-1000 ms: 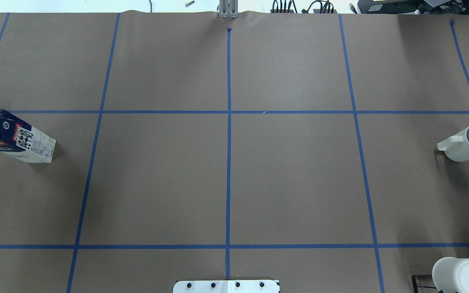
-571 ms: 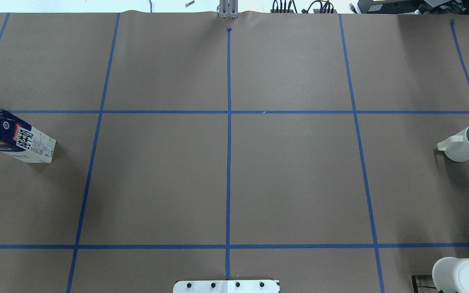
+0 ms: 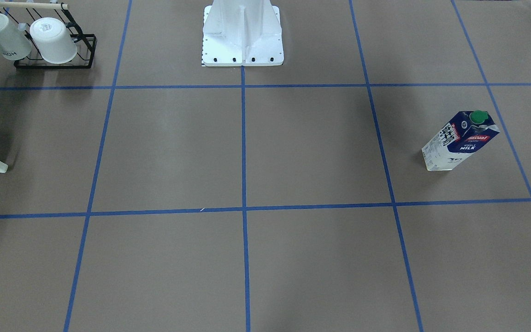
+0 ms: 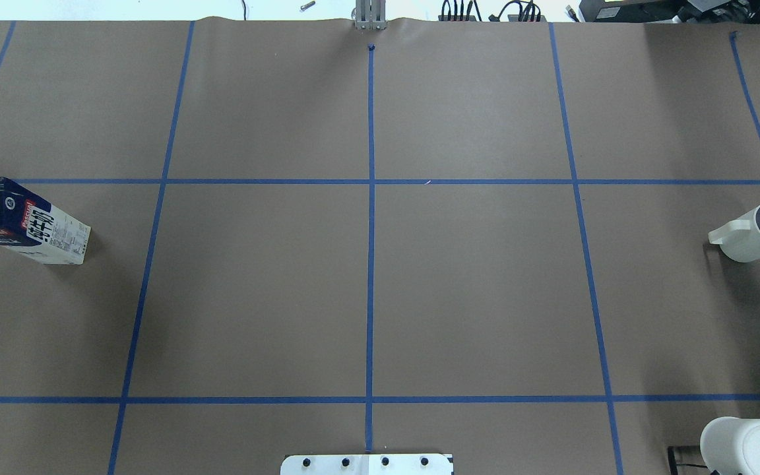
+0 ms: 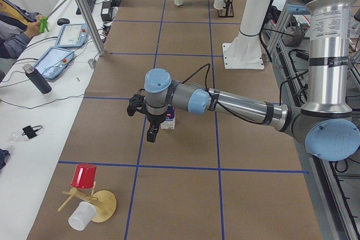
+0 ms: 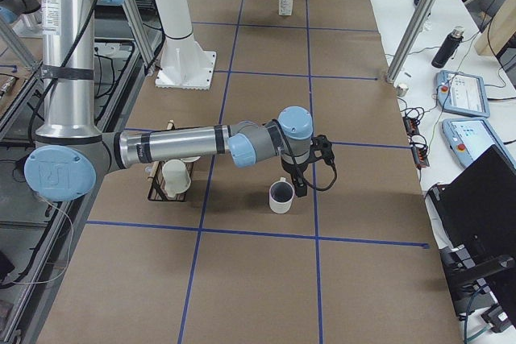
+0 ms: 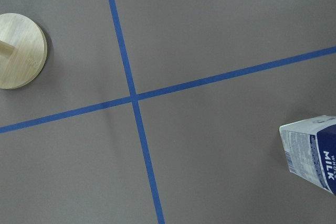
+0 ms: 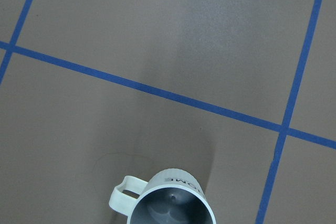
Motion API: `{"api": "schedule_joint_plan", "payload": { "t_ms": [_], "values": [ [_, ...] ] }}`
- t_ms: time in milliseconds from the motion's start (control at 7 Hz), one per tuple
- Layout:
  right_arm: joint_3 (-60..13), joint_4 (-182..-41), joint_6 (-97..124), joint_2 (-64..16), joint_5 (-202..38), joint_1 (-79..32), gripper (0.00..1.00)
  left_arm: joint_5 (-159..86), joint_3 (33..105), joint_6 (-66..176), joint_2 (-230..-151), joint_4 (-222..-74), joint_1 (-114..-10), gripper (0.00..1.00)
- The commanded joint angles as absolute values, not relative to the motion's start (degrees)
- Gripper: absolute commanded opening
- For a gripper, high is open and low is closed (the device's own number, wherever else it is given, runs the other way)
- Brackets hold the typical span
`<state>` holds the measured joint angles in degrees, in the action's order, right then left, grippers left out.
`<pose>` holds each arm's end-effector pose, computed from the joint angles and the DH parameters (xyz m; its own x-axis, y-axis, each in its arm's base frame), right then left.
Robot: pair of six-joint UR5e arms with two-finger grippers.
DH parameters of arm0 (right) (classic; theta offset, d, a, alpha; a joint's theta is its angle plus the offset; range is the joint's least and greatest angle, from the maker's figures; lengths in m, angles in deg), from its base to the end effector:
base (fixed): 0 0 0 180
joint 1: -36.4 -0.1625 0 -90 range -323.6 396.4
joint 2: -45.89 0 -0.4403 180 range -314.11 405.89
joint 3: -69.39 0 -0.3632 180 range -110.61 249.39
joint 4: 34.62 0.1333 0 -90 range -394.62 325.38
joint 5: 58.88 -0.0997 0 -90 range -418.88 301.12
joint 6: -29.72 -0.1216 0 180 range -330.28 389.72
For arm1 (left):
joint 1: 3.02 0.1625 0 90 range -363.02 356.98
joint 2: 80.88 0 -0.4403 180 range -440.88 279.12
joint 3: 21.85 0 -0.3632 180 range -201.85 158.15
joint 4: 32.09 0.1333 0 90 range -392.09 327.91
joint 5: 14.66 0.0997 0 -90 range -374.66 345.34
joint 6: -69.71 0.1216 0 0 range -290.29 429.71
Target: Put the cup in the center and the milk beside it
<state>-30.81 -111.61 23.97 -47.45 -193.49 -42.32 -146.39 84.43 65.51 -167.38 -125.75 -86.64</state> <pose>-0.0426 -0.4587 0.6062 0.6666 -0.2791 0.6912 0.1178 0.9551 0.2720 -0.0022 -0.4517 0.5805 0.7266 0.1996 -0.6574 -0.0535 0.9704 0.2355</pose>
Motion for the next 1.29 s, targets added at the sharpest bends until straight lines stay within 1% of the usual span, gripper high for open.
{"api": "schedule_joint_plan", "payload": {
  "t_ms": [0, 143, 286, 857, 1143],
  "values": [
    [-29.2, -111.5, 22.5, -47.5, -193.4, -40.9, 1.00, -146.5, 85.6, 64.9, -167.1, -125.8, -86.7, 0.98],
    [-27.4, -111.5, 21.6, -47.5, -193.5, -40.6, 1.00, -146.5, 85.6, 63.6, -166.8, -125.5, -87.0, 0.98],
    [-27.2, -111.6, 16.6, -47.5, -193.5, -40.0, 1.00, -145.9, 86.6, 64.2, -165.8, -125.7, -87.0, 0.98],
    [-26.9, -111.3, -9.2, -49.2, -192.9, -37.0, 1.00, -145.9, 87.0, 61.3, -165.8, -125.8, -87.0, 0.98],
    [-26.8, -111.3, -10.1, -51.0, -192.3, -36.2, 1.00, -145.4, 87.5, 60.7, -165.7, -125.8, -87.0, 0.98]
  ]
}}
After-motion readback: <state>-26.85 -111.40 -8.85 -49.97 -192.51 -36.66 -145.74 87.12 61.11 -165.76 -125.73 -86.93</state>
